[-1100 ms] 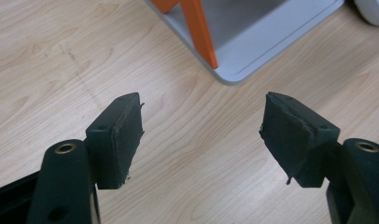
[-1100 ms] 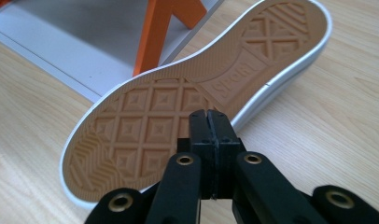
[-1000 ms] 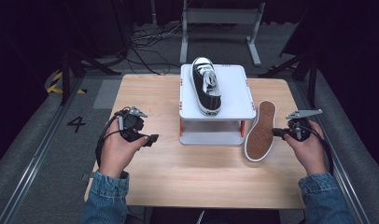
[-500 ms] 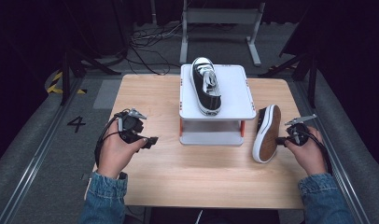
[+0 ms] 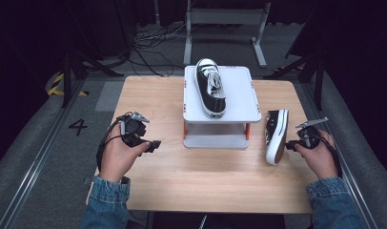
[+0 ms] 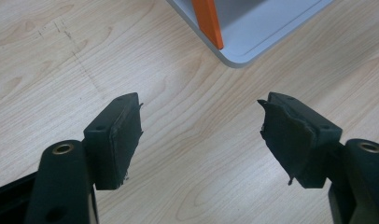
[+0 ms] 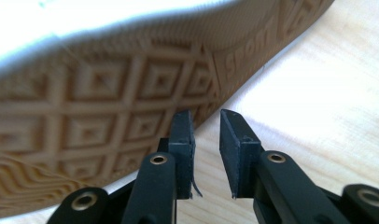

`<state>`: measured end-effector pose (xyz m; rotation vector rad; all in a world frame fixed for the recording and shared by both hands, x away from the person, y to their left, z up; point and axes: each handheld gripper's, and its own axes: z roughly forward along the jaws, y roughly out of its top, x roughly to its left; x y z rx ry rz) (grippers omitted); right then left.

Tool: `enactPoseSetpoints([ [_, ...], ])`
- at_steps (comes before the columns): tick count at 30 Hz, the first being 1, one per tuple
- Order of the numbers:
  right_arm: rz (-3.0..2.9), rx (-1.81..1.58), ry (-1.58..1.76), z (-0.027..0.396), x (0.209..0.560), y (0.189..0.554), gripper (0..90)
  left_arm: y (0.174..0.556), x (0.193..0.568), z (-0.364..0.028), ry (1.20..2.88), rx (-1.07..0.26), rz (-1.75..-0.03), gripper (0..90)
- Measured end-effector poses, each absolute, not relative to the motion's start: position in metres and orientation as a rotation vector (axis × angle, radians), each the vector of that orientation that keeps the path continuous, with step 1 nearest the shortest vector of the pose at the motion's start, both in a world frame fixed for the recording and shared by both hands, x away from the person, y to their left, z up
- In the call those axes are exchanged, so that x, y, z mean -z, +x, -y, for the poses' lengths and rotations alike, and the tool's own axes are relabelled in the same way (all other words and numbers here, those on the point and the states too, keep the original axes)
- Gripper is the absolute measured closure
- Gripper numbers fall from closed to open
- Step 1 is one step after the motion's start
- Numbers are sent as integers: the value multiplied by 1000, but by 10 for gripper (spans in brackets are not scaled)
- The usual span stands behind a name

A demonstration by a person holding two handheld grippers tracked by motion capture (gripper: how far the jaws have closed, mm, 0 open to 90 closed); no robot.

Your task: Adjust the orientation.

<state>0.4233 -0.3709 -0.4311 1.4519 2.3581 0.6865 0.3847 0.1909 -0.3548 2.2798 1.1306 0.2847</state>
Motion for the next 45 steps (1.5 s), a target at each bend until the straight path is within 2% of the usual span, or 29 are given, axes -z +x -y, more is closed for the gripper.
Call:
enactPoseSetpoints([
  [6, -2257, -832, 1316, 353, 379, 415, 750, 384, 355, -193, 2277, -288, -1143, 290],
  [9, -2269, -871, 1227, 333, 368, 408, 731, 385, 355, -191, 2279, -283, -1136, 290],
  [13, -2299, -828, 1205, 322, 373, 409, 724, 387, 356, -188, 2293, -275, -1124, 290],
  [19, -2297, -872, 1274, 336, 380, 407, 803, 391, 357, -188, 2293, -276, -1119, 289],
  [28, -2227, -778, 1423, 374, 373, 387, 844, 398, 357, -180, 2296, -263, -1100, 290],
  [34, -2212, -597, 1550, 396, 382, 380, 875, 402, 356, -176, 2300, -259, -1086, 289],
  [38, -2229, -464, 1611, 407, 399, 380, 857, 403, 356, -176, 2302, -260, -1076, 290],
  [41, -2249, -508, 1673, 415, 412, 383, 847, 403, 356, -176, 2298, -259, -1079, 289],
  [45, -2204, -586, 1655, 411, 398, 383, 775, 402, 355, -180, 2283, -258, -1096, 290],
])
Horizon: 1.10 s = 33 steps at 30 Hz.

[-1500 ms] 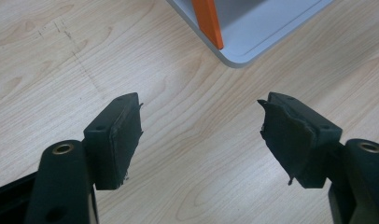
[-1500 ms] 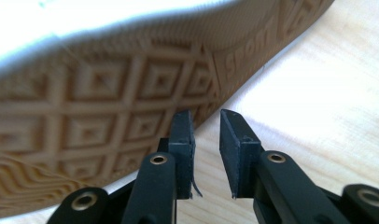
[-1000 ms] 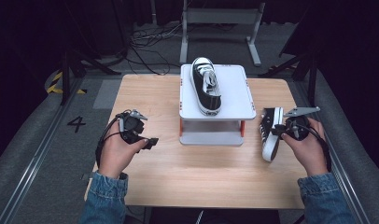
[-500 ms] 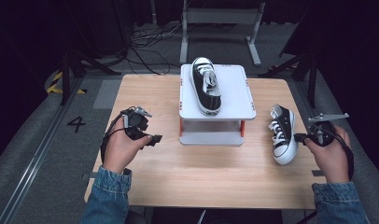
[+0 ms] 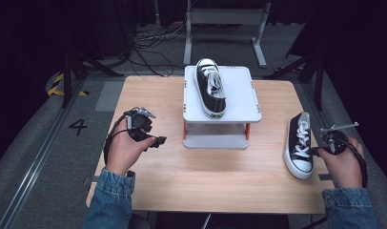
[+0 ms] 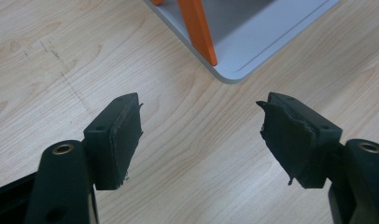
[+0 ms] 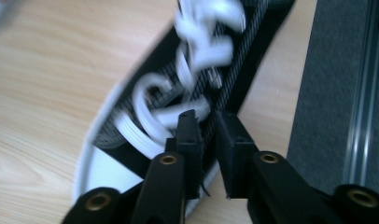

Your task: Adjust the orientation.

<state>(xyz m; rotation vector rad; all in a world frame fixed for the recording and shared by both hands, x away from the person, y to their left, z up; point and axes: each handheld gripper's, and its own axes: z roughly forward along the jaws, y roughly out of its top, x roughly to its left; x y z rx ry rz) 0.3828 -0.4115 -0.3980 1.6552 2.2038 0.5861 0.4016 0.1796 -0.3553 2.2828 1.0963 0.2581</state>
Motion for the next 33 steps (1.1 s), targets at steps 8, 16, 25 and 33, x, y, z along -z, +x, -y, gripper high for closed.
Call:
enactPoseSetpoints([
  [8, -2151, -750, 1637, 392, 377, 428, 539, 398, 359, -189, 2289, -256, -1127, 290],
  [16, -2149, -546, 1758, 383, 403, 479, 481, 394, 364, -198, 2285, -250, -1163, 290],
  [25, -2172, -508, 1827, 386, 402, 487, 874, 390, 364, -203, 2277, -258, -1180, 291],
  [33, -2267, -631, 1685, 370, 380, 459, 886, 393, 364, -199, 2287, -246, -1168, 290],
])
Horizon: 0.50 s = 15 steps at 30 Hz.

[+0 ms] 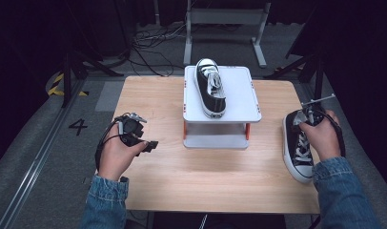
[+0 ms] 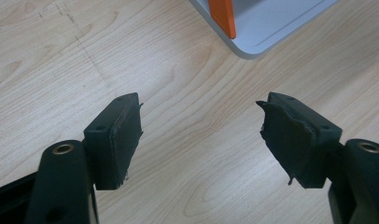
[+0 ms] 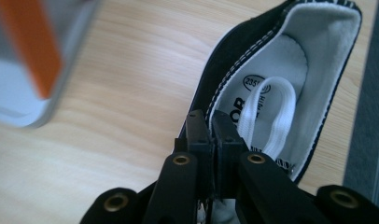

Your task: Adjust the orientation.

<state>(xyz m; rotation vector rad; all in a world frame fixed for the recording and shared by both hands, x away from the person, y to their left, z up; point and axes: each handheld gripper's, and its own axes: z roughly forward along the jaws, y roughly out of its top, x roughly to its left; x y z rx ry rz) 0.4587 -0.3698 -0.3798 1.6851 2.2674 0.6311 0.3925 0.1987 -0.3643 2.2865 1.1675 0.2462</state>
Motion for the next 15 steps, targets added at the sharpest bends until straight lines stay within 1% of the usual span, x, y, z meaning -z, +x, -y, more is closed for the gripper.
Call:
enactPoseSetpoints([
  [3, -2301, -719, 1580, 357, 368, 435, 886, 393, 363, -197, 2282, -251, -1162, 290],
  [4, -2344, -753, 1508, 348, 362, 420, 886, 394, 363, -197, 2286, -253, -1155, 290],
  [5, -2344, -753, 1508, 348, 362, 420, 886, 394, 363, -197, 2286, -253, -1155, 290],
  [7, -2405, -793, 1428, 338, 358, 403, 885, 396, 364, -195, 2290, -250, -1151, 290],
  [11, -2552, -864, 1309, 321, 361, 380, 885, 396, 364, -192, 2291, -245, -1146, 290],
  [15, -2720, -830, 1181, 303, 368, 372, 881, 396, 363, -193, 2292, -253, -1138, 290],
])
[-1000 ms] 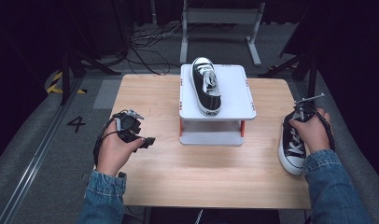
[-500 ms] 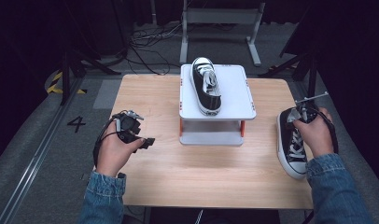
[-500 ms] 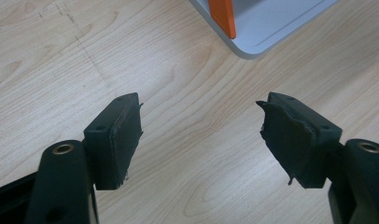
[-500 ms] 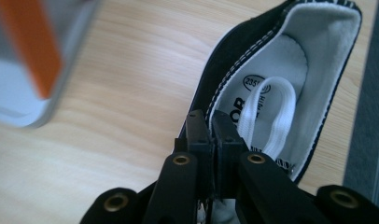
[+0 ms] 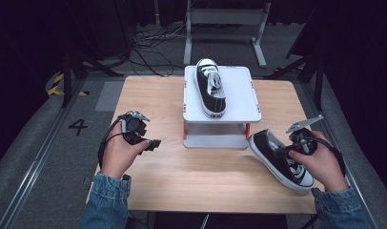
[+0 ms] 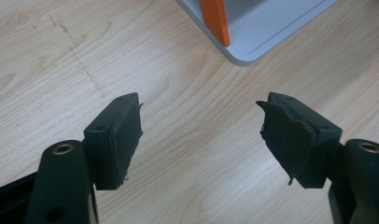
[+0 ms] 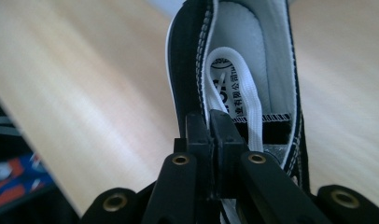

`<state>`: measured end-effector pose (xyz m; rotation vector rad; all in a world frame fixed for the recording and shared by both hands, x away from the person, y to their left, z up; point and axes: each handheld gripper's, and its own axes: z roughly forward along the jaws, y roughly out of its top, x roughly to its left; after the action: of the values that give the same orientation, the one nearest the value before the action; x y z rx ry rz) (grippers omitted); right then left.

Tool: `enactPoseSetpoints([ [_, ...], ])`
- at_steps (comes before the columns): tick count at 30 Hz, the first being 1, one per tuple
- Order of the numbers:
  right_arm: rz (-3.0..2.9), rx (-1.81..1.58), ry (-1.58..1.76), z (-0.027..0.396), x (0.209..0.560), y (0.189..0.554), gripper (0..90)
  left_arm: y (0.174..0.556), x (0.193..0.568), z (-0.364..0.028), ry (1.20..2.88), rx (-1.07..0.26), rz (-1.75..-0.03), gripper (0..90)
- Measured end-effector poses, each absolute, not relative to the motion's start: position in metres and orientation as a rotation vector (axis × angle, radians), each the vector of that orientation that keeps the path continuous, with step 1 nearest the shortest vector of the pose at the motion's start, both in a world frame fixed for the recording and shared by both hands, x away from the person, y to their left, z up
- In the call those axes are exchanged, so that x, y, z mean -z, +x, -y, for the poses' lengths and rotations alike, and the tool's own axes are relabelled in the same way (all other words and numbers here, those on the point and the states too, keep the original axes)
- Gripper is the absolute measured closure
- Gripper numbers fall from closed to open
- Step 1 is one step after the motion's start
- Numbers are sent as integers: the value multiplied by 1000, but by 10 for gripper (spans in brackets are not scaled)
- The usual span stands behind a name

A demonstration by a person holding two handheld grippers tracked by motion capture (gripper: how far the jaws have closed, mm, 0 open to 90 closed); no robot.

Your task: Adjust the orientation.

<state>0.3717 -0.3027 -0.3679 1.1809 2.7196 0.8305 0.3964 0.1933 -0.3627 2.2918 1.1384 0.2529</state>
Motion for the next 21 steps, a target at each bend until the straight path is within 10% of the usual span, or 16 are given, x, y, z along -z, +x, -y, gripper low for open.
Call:
enactPoseSetpoints([
  [10, -2913, -648, 1060, 261, 400, 371, 779, 397, 364, -194, 2296, -248, -1140, 290],
  [21, -2615, -630, 1263, 324, 362, 347, 531, 399, 365, -191, 2301, -237, -1139, 290],
])
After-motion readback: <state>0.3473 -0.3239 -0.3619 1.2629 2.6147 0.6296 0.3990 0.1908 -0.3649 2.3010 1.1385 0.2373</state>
